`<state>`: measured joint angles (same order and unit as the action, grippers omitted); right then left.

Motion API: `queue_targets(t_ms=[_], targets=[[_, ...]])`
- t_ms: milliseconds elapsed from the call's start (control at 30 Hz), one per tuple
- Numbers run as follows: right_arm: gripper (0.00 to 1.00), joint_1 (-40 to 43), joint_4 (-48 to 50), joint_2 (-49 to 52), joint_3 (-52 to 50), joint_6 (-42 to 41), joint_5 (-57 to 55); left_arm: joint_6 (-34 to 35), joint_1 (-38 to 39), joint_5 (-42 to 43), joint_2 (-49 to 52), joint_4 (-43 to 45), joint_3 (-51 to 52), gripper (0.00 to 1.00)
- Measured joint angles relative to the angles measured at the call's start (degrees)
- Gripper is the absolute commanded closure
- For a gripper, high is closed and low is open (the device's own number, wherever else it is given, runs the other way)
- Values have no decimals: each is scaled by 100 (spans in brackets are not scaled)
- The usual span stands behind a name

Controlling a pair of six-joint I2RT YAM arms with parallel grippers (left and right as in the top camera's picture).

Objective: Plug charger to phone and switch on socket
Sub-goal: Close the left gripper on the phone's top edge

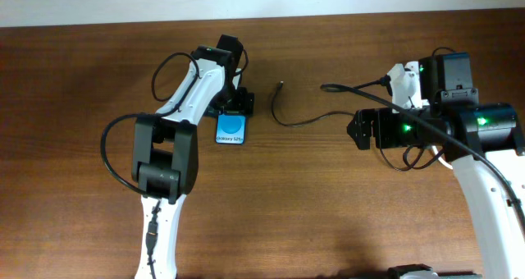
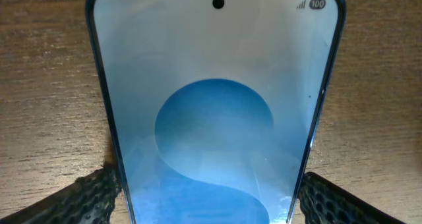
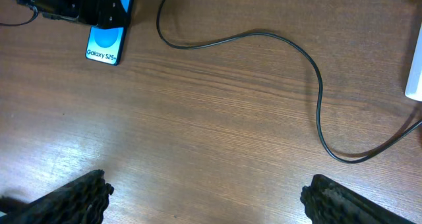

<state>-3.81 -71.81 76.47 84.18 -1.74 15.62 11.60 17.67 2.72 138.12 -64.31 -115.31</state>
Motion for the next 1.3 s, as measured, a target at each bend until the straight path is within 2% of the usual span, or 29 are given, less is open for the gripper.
queue_targets(t_ms=[300,867,900,1300], targets=[[2,0,0,0,0,4,-2,-2,26,-61,7,63,0,15],[2,0,0,0,0,0,0,-2,26,-68,9,68,0,17],[2,0,2,0,0,0,-2,-2,26,-68,11,68,0,20],[2,0,-17,0,0,-2,0,-17,26,-66,9,63,0,25]])
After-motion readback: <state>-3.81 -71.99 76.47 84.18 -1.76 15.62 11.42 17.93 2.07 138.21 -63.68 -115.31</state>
